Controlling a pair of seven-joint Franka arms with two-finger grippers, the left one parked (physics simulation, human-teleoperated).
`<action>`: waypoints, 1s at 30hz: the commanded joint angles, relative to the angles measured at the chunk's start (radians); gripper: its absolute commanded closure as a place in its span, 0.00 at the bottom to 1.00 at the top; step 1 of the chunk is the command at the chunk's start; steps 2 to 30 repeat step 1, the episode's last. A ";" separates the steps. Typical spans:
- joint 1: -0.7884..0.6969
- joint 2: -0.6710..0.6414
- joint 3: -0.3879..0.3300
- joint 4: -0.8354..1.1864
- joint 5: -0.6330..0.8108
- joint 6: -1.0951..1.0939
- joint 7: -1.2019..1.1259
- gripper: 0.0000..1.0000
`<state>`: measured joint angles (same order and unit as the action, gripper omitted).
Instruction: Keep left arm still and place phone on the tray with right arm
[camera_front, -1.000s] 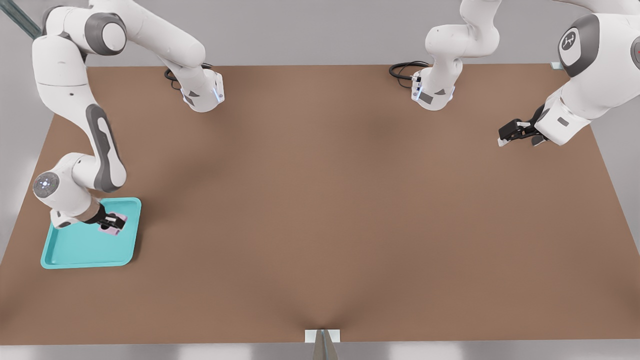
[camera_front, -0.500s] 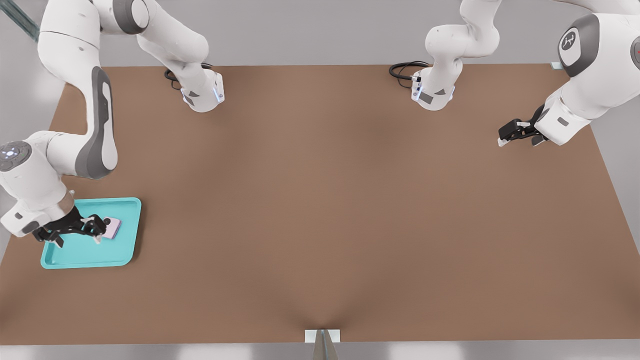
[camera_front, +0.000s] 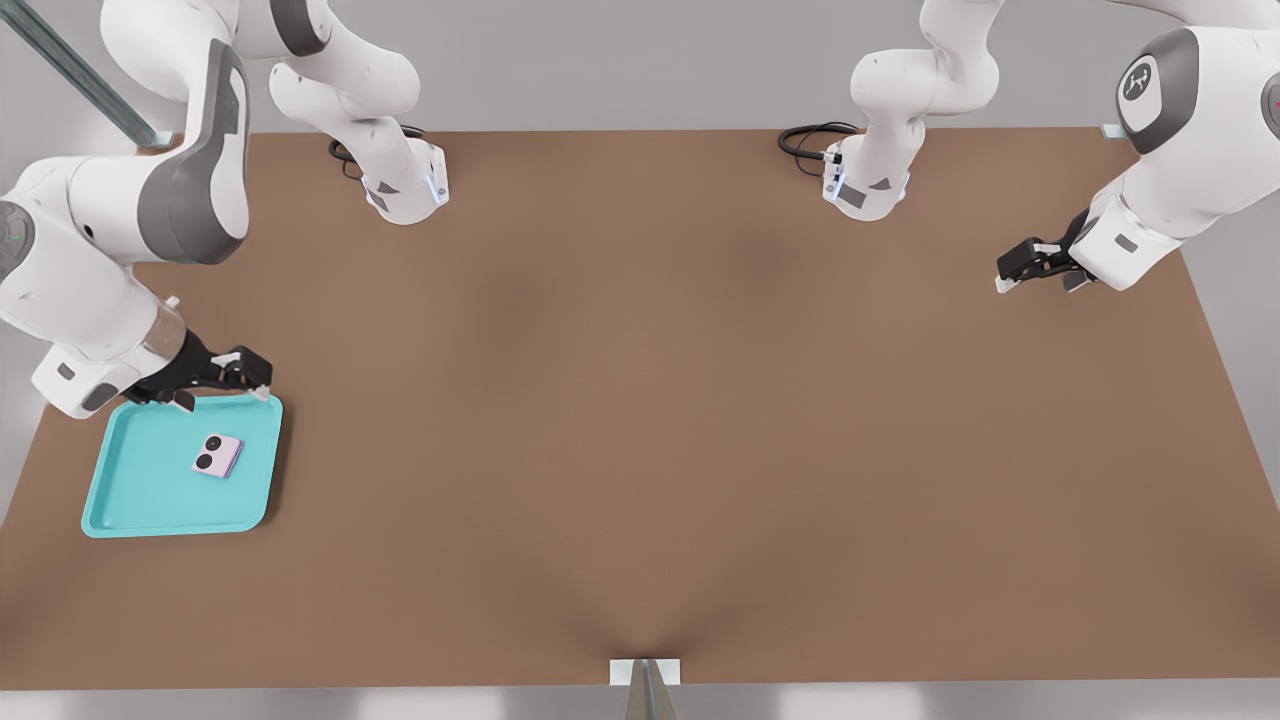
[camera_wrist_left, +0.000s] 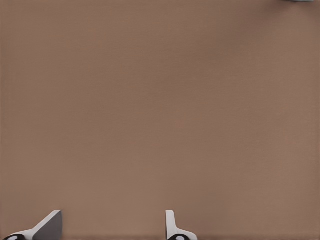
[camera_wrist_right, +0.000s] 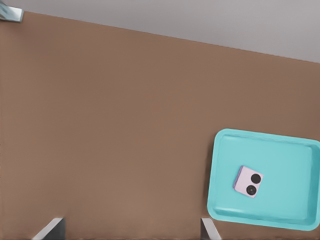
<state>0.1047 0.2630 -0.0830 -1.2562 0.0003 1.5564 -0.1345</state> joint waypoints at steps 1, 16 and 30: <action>0.000 0.001 0.000 0.003 0.004 -0.104 0.098 0.00; 0.000 0.001 0.000 0.003 0.004 -0.104 0.098 0.00; 0.000 0.001 0.000 0.003 0.004 -0.104 0.098 0.00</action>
